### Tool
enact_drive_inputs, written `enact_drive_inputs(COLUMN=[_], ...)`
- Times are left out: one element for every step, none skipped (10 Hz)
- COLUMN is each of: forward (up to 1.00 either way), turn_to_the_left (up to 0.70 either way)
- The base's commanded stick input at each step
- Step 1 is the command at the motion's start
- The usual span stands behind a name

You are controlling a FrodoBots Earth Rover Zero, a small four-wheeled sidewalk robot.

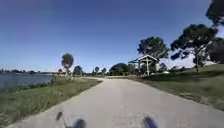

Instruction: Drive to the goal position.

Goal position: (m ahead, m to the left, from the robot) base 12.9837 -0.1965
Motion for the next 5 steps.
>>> enact_drive_inputs(forward=[0.85, 0.85, 0.85, 0.85, 0.85], turn_to_the_left=[0.00, 0.09, 0.28, 0.34, 0.34])
